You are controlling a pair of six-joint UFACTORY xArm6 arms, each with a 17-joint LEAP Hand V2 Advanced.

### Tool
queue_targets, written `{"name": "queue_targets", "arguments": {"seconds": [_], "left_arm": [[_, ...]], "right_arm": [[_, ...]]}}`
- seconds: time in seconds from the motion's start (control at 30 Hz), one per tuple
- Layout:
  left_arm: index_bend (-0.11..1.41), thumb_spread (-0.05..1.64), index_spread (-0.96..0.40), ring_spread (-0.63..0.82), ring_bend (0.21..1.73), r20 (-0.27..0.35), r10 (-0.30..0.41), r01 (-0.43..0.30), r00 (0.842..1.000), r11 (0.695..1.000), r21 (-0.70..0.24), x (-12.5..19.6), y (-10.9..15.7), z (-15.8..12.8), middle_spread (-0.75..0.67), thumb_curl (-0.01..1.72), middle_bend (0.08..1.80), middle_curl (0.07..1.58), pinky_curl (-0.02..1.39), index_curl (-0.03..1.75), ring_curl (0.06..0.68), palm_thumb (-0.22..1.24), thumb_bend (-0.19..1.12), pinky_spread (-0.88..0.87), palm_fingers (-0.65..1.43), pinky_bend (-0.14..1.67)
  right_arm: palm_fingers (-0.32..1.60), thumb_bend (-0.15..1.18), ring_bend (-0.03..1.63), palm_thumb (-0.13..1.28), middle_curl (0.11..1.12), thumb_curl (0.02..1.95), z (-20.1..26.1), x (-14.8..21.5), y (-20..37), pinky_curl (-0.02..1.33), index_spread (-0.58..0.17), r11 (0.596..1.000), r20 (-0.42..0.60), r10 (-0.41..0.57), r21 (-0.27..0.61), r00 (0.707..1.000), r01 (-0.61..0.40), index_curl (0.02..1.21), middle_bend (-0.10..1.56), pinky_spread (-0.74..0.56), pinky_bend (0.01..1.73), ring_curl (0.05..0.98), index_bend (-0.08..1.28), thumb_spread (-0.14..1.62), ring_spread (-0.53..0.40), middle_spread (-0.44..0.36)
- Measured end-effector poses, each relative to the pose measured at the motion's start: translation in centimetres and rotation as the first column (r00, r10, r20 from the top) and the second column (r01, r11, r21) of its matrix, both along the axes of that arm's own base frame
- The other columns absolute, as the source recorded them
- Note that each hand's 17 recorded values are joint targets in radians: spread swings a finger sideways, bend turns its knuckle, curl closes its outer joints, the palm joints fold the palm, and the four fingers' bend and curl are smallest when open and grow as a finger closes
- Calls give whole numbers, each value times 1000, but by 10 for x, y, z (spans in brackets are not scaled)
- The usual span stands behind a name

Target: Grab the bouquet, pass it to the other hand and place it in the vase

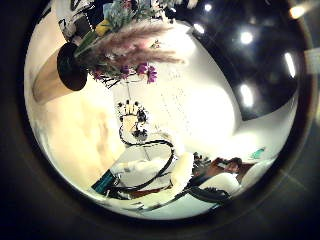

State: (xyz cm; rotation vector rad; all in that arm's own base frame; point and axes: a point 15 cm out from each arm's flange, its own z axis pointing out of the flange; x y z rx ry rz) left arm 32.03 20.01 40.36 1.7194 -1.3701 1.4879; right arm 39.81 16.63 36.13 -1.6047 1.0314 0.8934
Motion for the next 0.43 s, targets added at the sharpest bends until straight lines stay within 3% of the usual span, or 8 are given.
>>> {"name": "queue_targets", "arguments": {"seconds": [0.13, 0.23, 0.43], "left_arm": [[115, 754, 106, 646, 382, -65, -20, 20, 998, 1000, -13, -13, -26, -13, 588, 336, 158, 176, 317, 174, 180, 218, -39, 621, -172, 190], [124, 754, 112, 658, 370, -115, -56, 59, 992, 998, 24, -24, -41, -18, 581, 333, 163, 168, 306, 160, 183, 219, -39, 619, -155, 188], [133, 754, 145, 663, 353, -268, -128, 168, 955, 977, 131, -52, -64, -36, 576, 330, 160, 160, 292, 161, 187, 219, -39, 616, -145, 190]], "right_arm": [[87, -25, 227, 791, 265, 465, 5, -6, 4, 320, -377, 1000, 0, 16, -18, 1000, -16, 320, 174, 299, 257, 262, 187, 954, 158, 41], [101, -23, 221, 801, 267, 468, -5, -19, 7, 318, -371, 994, -39, 60, -92, 997, -63, 324, 179, 298, 244, 261, 187, 950, 160, 45], [95, -26, 208, 811, 269, 477, -18, -37, -9, 319, -366, 940, -106, 96, -316, 990, -125, 324, 177, 304, 229, 262, 183, 940, 172, 34]]}}
